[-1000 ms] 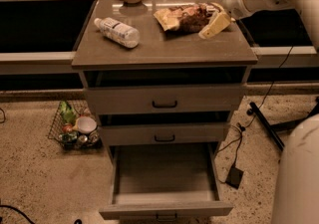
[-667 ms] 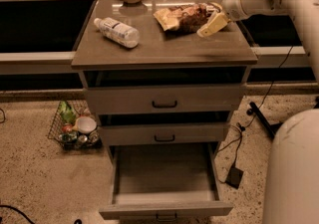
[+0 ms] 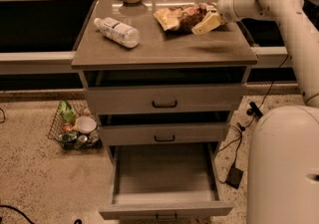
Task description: Place brown chip bag into bottom drawer
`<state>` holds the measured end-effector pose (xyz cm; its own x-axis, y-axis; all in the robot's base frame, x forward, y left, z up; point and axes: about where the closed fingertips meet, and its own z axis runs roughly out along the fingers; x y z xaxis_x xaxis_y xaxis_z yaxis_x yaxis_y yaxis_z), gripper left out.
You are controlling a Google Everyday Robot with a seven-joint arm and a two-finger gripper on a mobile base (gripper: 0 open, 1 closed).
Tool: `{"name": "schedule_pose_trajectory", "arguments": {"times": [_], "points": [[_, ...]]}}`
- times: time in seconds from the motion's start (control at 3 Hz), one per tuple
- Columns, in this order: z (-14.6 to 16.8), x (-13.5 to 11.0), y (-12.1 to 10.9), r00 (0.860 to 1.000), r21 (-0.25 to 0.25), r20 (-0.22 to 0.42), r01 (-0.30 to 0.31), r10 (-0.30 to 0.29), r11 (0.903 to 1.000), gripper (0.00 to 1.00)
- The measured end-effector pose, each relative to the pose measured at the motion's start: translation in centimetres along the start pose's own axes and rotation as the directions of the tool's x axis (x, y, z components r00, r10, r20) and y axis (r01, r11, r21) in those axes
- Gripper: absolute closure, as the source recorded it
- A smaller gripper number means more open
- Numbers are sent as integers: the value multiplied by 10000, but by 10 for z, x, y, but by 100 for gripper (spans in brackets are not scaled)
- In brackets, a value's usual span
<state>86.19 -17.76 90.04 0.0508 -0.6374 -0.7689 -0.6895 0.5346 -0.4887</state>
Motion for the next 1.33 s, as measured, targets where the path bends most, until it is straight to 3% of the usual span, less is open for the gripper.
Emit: {"name": "schedule_pose_trajectory", "arguments": {"times": [0.67,1.33], "points": [[22,-1,-9,9993,215,320,-203,196,9996,0],[41,-1,-5,9977,54,532,-432,429,9991,0]]}}
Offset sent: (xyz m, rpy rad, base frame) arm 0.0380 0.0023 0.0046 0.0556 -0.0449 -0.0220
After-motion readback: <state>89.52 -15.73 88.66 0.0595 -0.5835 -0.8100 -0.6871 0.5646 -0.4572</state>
